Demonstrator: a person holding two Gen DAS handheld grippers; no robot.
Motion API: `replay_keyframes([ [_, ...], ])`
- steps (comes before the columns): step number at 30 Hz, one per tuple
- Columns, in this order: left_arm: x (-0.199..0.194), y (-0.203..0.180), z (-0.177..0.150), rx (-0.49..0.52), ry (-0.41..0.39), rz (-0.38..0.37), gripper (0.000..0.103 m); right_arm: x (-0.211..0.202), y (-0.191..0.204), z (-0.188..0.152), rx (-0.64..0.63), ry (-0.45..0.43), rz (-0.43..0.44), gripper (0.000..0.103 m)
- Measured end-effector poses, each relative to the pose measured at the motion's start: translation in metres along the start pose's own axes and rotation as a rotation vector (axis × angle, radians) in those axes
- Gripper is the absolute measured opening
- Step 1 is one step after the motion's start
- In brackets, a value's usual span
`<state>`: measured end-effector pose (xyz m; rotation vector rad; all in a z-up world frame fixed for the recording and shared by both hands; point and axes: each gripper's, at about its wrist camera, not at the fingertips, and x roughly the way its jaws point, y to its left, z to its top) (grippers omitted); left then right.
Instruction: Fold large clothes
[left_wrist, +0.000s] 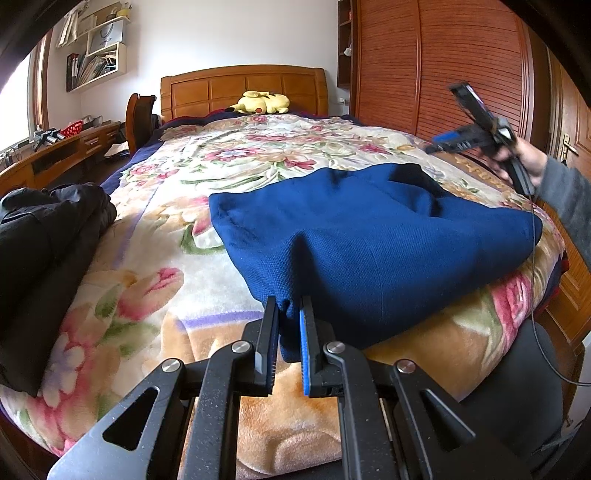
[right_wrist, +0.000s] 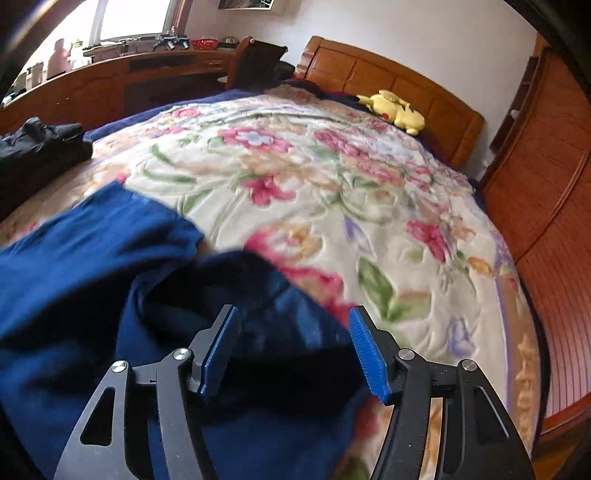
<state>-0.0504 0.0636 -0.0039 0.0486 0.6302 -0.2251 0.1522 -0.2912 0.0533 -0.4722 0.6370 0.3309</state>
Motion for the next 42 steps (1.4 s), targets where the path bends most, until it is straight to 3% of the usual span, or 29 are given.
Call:
replay_keyframes([
  [5,0.001,-0.001,-0.001,-0.002,0.001,0.003,0.01,0.024,-0.055,-0.043,0.173,0.078,0.006,0.064],
  [11,0.001,-0.005,0.001,0.008,0.012,0.023,0.01,0.103,-0.093,-0.073,0.38,0.151,0.1,0.064],
  [13,0.001,-0.006,0.002,0.013,0.016,0.03,0.01,0.116,-0.096,-0.076,0.415,0.141,0.137,0.055],
  [14,0.001,-0.006,0.001,0.013,0.018,0.033,0.01,0.12,-0.098,-0.076,0.416,0.125,0.153,0.042],
  [15,0.0,-0.007,0.002,0.013,0.018,0.034,0.01,0.122,-0.096,-0.075,0.409,0.111,0.178,0.022],
  [16,0.0,-0.007,0.001,0.012,0.018,0.034,0.01,0.121,-0.093,-0.072,0.387,0.097,0.189,0.011],
  [17,0.0,-0.006,0.0,0.009,0.018,0.034,0.01,0.119,-0.09,-0.071,0.354,0.082,0.17,0.005],
  [19,0.0,-0.006,-0.001,0.006,0.017,0.034,0.01,0.108,-0.091,-0.064,0.318,0.053,0.121,0.003],
  [21,0.0,-0.005,-0.001,0.002,0.017,0.033,0.01,0.087,-0.108,-0.058,0.382,0.006,0.046,0.002],
  [24,0.001,-0.006,-0.001,0.001,0.016,0.033,0.01,0.069,-0.135,-0.055,0.512,0.003,-0.045,0.002],
  [27,0.001,-0.007,0.0,0.004,0.015,0.041,0.01,0.071,-0.131,-0.052,0.477,0.057,-0.081,0.004],
  [29,-0.001,-0.006,-0.001,-0.002,0.015,0.04,0.01,0.069,-0.127,-0.051,0.434,0.094,-0.108,0.017],
  [32,-0.004,-0.006,-0.004,-0.008,0.011,0.035,0.01,0.052,-0.126,-0.047,0.405,0.052,-0.14,0.054],
  [33,-0.005,-0.006,-0.004,-0.009,0.01,0.034,0.01,0.046,-0.125,-0.049,0.414,0.047,-0.112,0.057],
  [42,-0.011,-0.005,-0.005,-0.02,-0.001,0.034,0.011,-0.08,-0.047,-0.105,0.332,-0.076,-0.009,0.057],
])
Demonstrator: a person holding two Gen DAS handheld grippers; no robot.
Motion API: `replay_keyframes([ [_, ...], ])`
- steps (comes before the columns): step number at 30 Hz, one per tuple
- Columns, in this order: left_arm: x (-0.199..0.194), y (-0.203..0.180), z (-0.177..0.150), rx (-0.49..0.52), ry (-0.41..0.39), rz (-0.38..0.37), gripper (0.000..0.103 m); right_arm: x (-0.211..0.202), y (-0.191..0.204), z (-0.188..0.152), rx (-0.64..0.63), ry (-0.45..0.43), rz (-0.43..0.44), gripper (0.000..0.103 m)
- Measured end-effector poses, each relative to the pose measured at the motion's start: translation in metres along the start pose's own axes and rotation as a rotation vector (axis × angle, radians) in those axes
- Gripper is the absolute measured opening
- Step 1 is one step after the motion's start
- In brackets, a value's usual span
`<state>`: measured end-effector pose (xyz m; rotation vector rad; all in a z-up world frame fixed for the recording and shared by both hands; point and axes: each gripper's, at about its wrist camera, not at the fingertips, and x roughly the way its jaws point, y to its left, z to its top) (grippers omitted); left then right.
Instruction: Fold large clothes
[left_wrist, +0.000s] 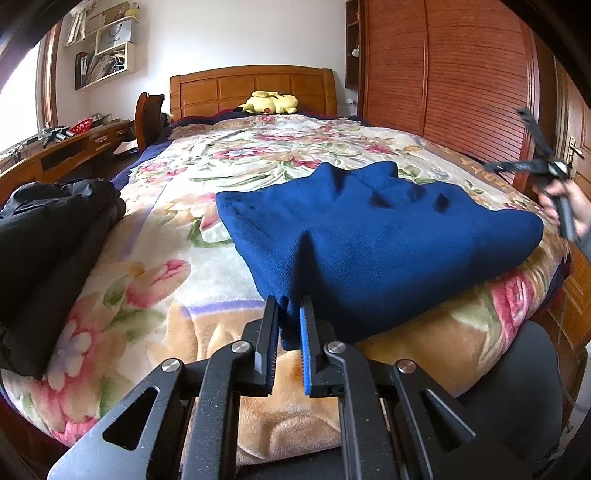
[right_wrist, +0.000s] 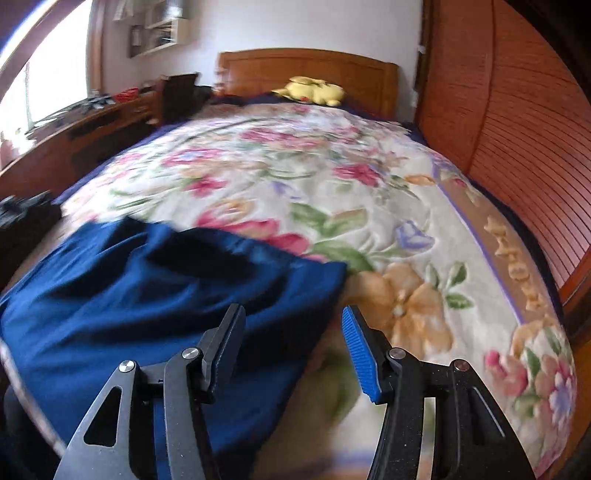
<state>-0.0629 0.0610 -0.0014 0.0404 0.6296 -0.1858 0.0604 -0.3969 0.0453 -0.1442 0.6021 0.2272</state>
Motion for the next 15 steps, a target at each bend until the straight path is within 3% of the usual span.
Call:
replay_keyframes([
  [2,-0.005,0.001,0.001,-0.004,-0.006,0.004,0.011,-0.032,0.009,-0.018,-0.02,-0.01,0.021,0.062],
  [6,-0.02,0.003,0.006,-0.023,-0.034,0.009,0.011,-0.049,0.018,-0.045,-0.017,-0.008,0.046,0.073],
  [8,-0.029,0.002,0.011,-0.019,-0.045,0.015,0.031,-0.054,0.023,-0.056,-0.027,-0.008,0.035,0.074],
  [9,-0.034,0.0,0.014,-0.019,-0.059,0.008,0.047,-0.054,0.024,-0.061,-0.029,-0.008,0.025,0.074],
  [11,-0.041,-0.004,0.019,-0.017,-0.078,-0.011,0.06,-0.062,0.027,-0.068,-0.017,-0.002,0.016,0.075],
  [12,-0.045,-0.007,0.022,-0.014,-0.087,-0.019,0.072,-0.062,0.026,-0.071,-0.005,0.001,0.012,0.076],
  [13,-0.049,-0.012,0.026,-0.011,-0.106,-0.025,0.079,-0.063,0.024,-0.074,0.005,0.004,0.007,0.076],
  [15,-0.052,-0.02,0.031,-0.004,-0.124,-0.034,0.079,-0.065,0.025,-0.078,0.022,0.012,0.003,0.077],
])
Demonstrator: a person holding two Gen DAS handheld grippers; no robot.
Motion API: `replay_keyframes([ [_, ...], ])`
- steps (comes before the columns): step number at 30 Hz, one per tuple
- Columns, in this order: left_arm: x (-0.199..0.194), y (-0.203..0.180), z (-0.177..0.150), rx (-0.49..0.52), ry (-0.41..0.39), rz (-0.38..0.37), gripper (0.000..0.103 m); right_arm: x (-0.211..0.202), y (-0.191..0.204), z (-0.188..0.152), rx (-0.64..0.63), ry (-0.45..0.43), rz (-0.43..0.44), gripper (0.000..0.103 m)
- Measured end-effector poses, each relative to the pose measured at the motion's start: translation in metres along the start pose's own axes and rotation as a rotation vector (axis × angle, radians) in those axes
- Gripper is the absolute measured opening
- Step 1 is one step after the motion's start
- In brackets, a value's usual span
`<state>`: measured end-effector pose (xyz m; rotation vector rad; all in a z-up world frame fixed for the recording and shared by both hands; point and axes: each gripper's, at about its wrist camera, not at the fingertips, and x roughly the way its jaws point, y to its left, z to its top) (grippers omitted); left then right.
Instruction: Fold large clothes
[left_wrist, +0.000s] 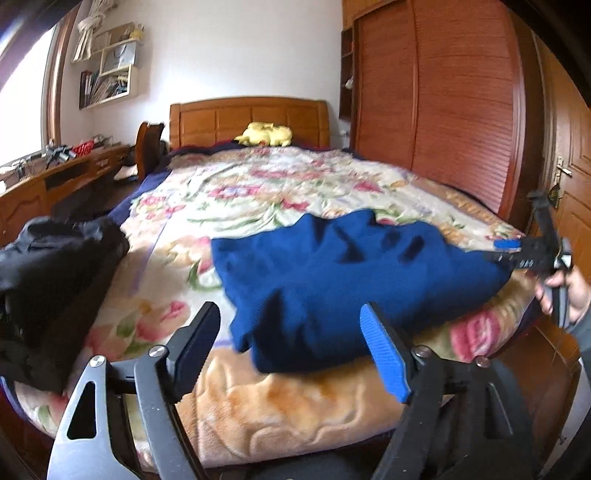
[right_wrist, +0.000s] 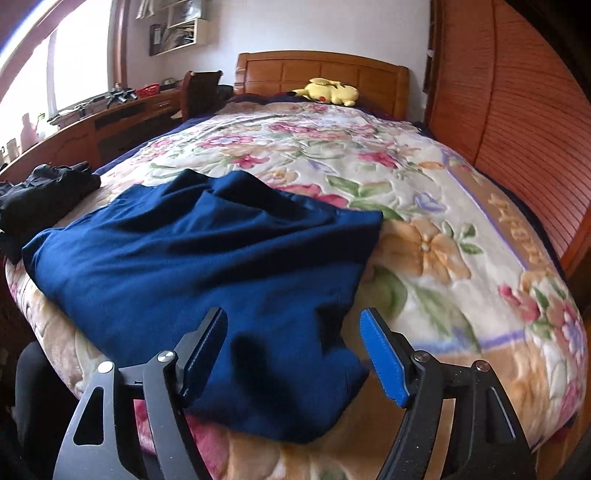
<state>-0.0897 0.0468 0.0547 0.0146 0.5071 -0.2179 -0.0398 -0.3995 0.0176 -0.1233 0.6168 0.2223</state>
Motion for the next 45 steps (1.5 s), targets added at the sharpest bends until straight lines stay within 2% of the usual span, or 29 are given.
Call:
replay_keyframes([
  [5,0.003,-0.022,0.01,0.005,-0.028,-0.018,0.08,0.004,0.001,-0.008,0.057,0.021,0.007,0.08],
  [15,0.018,-0.046,0.013,0.036,-0.018,-0.038,0.08,0.015,0.006,-0.017,0.133,0.052,0.03,0.081],
  [21,0.05,-0.058,0.012,0.051,0.025,-0.046,0.08,0.009,0.005,-0.023,0.182,0.01,0.028,0.081],
  [27,0.083,-0.064,0.0,0.039,0.107,-0.058,0.08,-0.002,-0.004,-0.028,0.239,-0.049,0.022,0.081],
  [31,0.101,-0.069,-0.016,0.051,0.182,-0.059,0.08,0.01,-0.012,-0.038,0.264,-0.004,0.042,0.081],
  [41,0.101,-0.068,-0.03,0.061,0.183,-0.059,0.08,0.023,-0.001,-0.047,0.265,0.045,0.082,0.08],
  [43,0.103,-0.067,-0.031,0.048,0.184,-0.064,0.08,0.026,0.003,-0.047,0.252,0.05,0.094,0.077],
  [45,0.103,-0.067,-0.031,0.043,0.181,-0.066,0.08,0.027,0.002,-0.046,0.256,0.051,0.122,0.065],
])
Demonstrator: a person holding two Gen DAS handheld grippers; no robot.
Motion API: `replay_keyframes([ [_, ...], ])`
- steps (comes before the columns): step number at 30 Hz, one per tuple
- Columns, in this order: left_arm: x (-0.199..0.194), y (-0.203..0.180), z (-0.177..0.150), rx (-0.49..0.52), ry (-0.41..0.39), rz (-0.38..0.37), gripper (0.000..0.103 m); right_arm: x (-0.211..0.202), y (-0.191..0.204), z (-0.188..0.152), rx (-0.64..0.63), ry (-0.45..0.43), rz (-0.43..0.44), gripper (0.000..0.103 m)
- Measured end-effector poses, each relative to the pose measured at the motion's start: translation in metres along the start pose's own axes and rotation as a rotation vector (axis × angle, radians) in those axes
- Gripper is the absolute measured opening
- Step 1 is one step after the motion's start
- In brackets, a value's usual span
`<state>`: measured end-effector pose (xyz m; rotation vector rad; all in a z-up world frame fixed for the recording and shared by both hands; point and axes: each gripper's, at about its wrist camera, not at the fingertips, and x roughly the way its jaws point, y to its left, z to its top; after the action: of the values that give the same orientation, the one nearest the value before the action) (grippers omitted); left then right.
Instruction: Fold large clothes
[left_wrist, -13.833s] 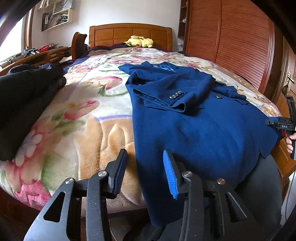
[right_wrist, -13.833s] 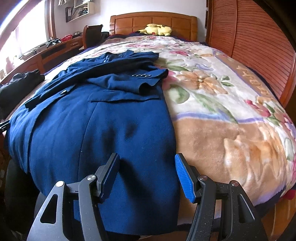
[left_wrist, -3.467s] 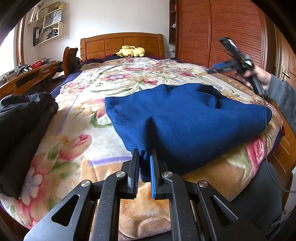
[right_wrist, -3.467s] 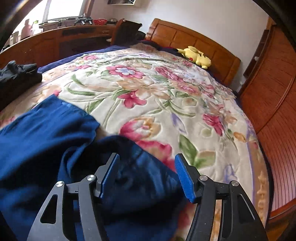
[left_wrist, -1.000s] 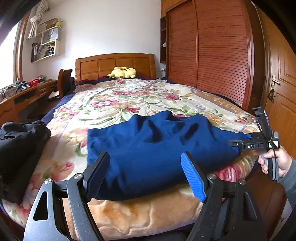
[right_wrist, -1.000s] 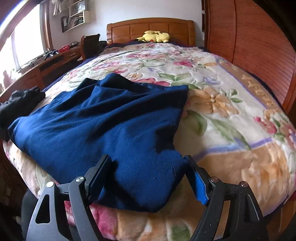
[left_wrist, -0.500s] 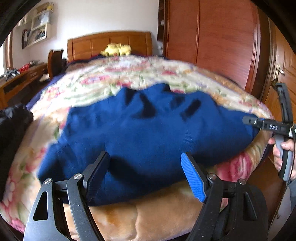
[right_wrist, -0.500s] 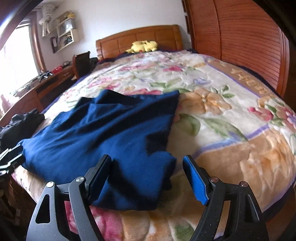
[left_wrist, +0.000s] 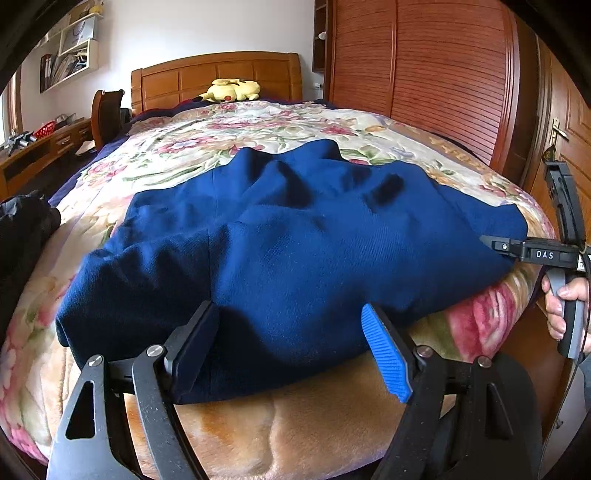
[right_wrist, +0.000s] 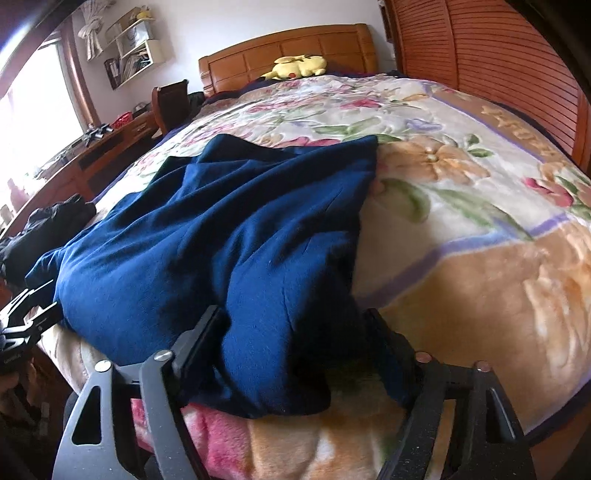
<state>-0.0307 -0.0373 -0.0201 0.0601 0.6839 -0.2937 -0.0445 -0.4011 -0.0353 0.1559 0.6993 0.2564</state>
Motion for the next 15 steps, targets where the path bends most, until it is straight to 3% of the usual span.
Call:
replay_keyframes([
  [6,0.001,0.001,0.001,0.007,0.003,-0.006,0.08,-0.011,0.007,0.011,-0.045,-0.022,0.017,0.034],
  [15,-0.039,0.023,0.006,-0.038,-0.059,-0.016,0.08,-0.058,0.075,0.077,-0.232,-0.19,-0.014,0.027],
])
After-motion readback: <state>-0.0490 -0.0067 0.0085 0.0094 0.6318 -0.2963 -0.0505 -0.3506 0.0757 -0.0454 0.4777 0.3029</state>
